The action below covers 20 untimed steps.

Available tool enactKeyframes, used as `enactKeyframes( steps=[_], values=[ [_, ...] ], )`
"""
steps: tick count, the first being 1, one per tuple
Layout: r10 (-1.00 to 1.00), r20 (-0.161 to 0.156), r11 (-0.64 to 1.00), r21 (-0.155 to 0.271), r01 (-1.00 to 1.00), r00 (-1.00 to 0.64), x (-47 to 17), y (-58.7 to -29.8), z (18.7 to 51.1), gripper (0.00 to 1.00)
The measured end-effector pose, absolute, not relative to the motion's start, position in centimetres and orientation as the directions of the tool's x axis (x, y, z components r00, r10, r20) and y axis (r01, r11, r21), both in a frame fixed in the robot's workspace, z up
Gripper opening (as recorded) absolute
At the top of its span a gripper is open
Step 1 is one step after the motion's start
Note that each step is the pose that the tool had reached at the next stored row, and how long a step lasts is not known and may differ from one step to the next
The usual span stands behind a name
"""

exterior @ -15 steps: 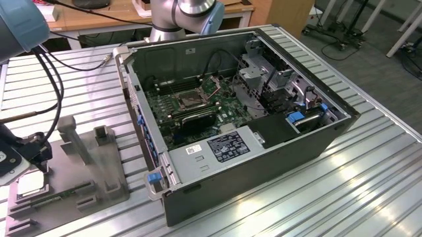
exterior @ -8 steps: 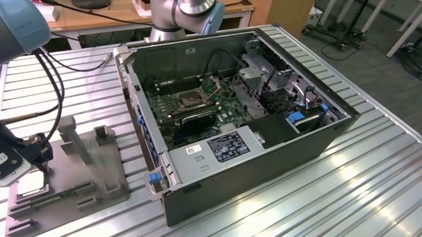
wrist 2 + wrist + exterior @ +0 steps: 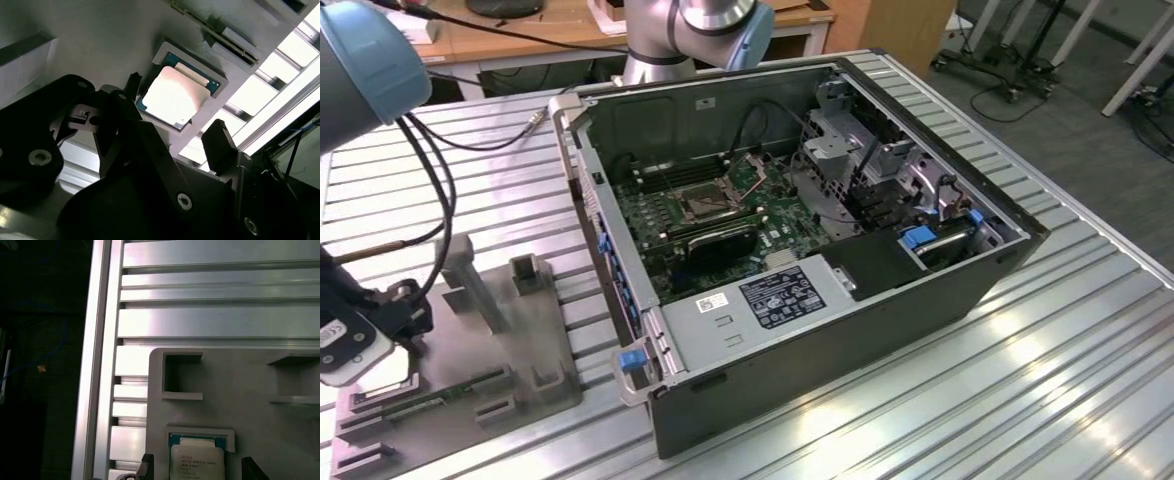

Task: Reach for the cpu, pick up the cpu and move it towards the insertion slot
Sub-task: 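Pick up the cpu and move it towards the insertion slot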

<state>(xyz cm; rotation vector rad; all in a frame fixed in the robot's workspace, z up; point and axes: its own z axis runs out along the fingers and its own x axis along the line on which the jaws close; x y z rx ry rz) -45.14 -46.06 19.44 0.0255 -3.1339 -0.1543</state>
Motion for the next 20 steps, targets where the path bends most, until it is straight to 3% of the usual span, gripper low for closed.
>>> enactKeyframes(
  steps=[20],
  values=[
    [0.031,0.003,0.996,0.083,0.032,-0.999,-45.1,-46.1,18.1,0.76]
  ],
)
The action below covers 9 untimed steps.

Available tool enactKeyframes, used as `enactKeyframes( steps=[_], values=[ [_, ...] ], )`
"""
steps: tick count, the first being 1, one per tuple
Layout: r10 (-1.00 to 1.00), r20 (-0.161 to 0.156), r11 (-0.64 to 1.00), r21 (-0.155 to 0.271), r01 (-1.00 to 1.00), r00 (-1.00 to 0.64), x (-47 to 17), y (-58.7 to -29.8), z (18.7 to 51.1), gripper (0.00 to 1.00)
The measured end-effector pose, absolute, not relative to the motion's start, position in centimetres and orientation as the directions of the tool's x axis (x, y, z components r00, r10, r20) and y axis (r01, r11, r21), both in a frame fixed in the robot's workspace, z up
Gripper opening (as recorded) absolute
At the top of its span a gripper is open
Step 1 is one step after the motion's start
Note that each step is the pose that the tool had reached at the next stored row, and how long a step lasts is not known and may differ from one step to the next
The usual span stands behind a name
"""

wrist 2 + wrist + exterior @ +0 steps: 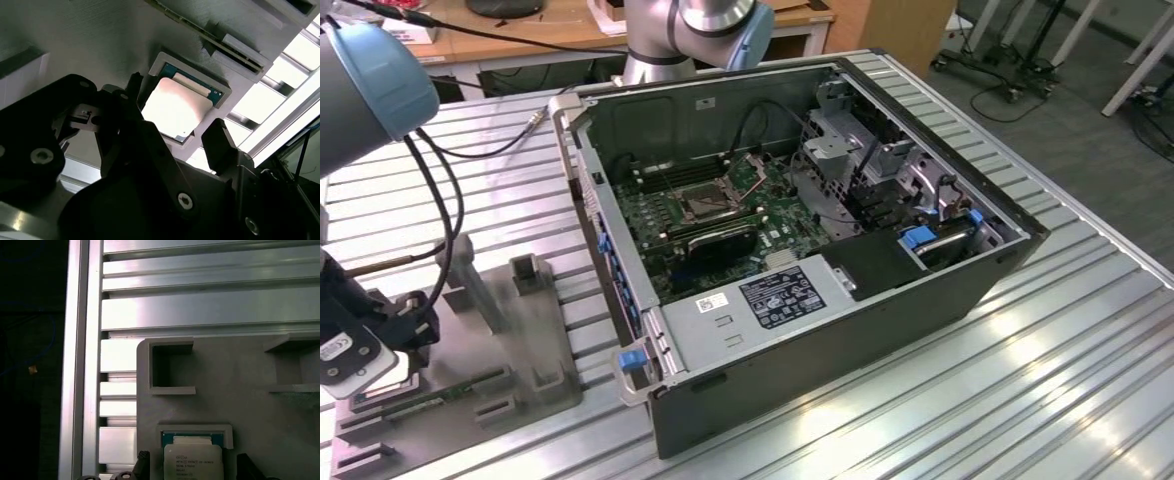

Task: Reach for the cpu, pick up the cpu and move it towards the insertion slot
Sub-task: 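Pick up the cpu and move it towards the insertion slot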

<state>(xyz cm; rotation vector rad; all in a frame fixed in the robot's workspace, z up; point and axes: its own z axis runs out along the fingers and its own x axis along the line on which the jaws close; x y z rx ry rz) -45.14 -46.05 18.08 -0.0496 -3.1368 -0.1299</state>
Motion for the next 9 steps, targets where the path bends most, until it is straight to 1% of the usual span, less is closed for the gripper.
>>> enactKeyframes(
  steps=[1,3,4,9],
  values=[
    [0.031,0.003,0.996,0.083,0.032,-0.999,-45.14,-46.05,18.08,0.75],
    [0.032,0.003,0.996,0.083,0.032,-0.999,-45.14,-46.05,18.07,0.75],
    [0.032,0.003,0.996,0.083,0.032,-0.999,-45.14,-46.05,18.04,0.68],
    [0.032,0.011,0.996,0.082,0.032,-0.999,-45.12,-46.04,17.82,0.68]
  ],
)
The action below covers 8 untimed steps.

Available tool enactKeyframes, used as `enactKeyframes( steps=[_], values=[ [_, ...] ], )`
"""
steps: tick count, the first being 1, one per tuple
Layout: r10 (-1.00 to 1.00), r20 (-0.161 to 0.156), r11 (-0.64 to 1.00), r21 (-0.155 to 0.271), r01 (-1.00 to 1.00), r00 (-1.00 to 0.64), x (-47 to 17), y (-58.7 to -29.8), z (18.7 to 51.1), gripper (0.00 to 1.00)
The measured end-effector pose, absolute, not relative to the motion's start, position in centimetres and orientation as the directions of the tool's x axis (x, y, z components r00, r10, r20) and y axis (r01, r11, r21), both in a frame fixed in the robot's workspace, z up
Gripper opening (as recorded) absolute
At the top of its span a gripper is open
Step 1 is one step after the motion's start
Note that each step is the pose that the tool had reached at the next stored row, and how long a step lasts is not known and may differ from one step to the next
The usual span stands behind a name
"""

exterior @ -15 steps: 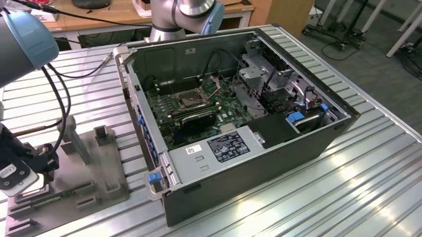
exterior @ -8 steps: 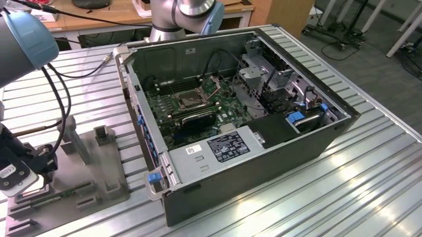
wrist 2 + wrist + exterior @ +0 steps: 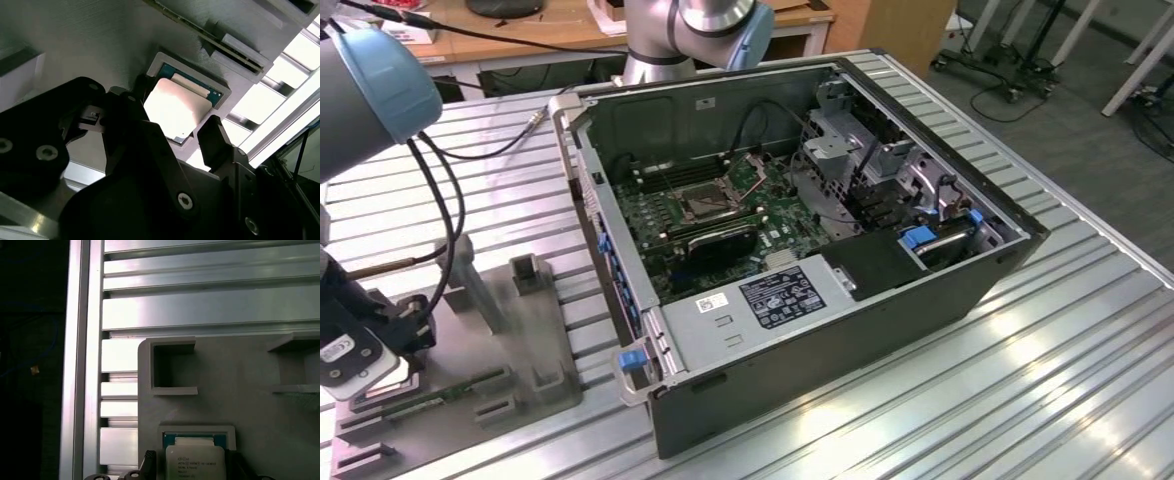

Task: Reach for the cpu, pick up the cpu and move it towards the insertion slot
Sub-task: 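Pick up the cpu and move it towards the insertion slot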

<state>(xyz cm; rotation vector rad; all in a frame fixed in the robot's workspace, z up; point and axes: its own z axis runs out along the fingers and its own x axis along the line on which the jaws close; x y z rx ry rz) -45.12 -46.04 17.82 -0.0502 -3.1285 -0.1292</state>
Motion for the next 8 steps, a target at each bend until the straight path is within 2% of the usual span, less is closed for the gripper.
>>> enactKeyframes(
  steps=[8],
  values=[
    [0.032,0.012,0.996,0.082,0.033,-0.999,-44.94,-46.03,17.79,0.68]
  ],
)
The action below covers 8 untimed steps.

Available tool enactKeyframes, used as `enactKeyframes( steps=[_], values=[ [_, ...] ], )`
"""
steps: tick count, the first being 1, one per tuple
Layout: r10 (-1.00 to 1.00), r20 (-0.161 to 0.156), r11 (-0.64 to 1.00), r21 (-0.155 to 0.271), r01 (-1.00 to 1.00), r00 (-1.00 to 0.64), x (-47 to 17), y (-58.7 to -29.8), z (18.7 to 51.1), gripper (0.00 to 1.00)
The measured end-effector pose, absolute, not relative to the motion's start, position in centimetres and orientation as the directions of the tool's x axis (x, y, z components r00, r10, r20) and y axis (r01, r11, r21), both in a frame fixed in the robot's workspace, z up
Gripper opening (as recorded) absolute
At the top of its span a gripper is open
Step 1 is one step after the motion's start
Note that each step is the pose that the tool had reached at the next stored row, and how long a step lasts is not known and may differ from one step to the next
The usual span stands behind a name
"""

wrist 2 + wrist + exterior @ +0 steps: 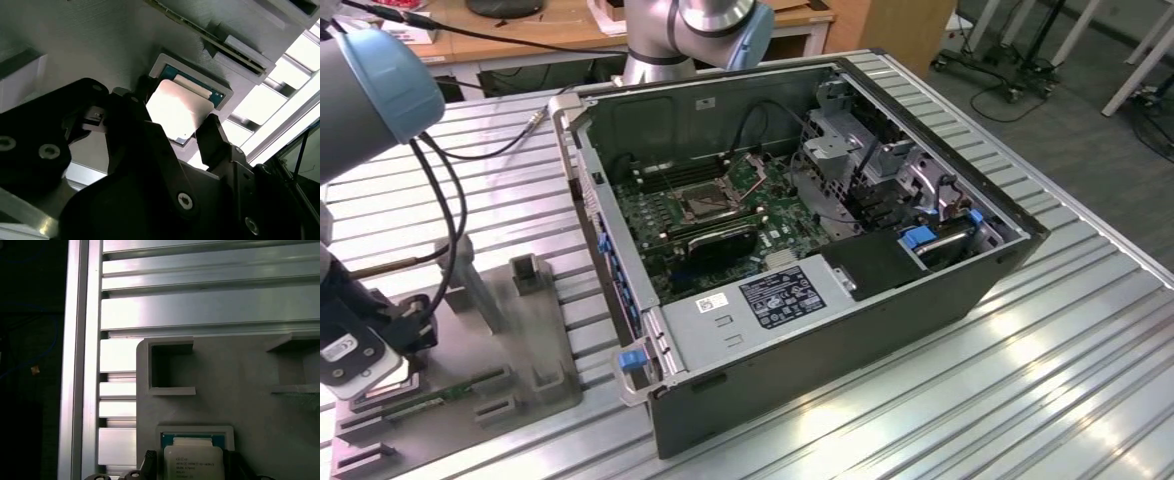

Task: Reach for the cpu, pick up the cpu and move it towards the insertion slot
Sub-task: 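Pick up the cpu and move it towards the insertion slot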

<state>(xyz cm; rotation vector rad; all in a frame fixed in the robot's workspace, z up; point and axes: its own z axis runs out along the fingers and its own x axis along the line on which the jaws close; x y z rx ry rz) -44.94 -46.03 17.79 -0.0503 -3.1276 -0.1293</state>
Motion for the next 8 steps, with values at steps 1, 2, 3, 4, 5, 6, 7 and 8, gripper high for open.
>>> enactKeyframes(
  steps=[1,2,3,4,5,6,7,8],
  values=[
    [0.032,0.012,0.996,0.082,0.033,-0.999,-44.93,-46.04,17.80,0.66],
    [0.032,0.012,0.996,0.082,0.033,-0.999,-44.92,-46.04,17.80,0.66],
    [0.032,0.012,0.996,0.082,0.032,-0.999,-44.91,-46.04,17.80,0.60],
    [0.032,0.012,0.996,0.082,0.033,-0.999,-44.91,-46.04,17.80,0.60],
    [0.032,0.012,0.996,0.082,0.032,-0.999,-44.91,-46.04,17.80,0.60],
    [0.032,0.012,0.996,0.082,0.033,-0.999,-44.91,-46.04,17.79,0.58],
    [0.032,0.012,0.996,0.082,0.033,-0.999,-44.91,-46.04,17.80,0.58],
    [0.032,0.012,0.996,0.082,0.033,-0.999,-44.91,-46.04,17.80,0.54]
  ],
)
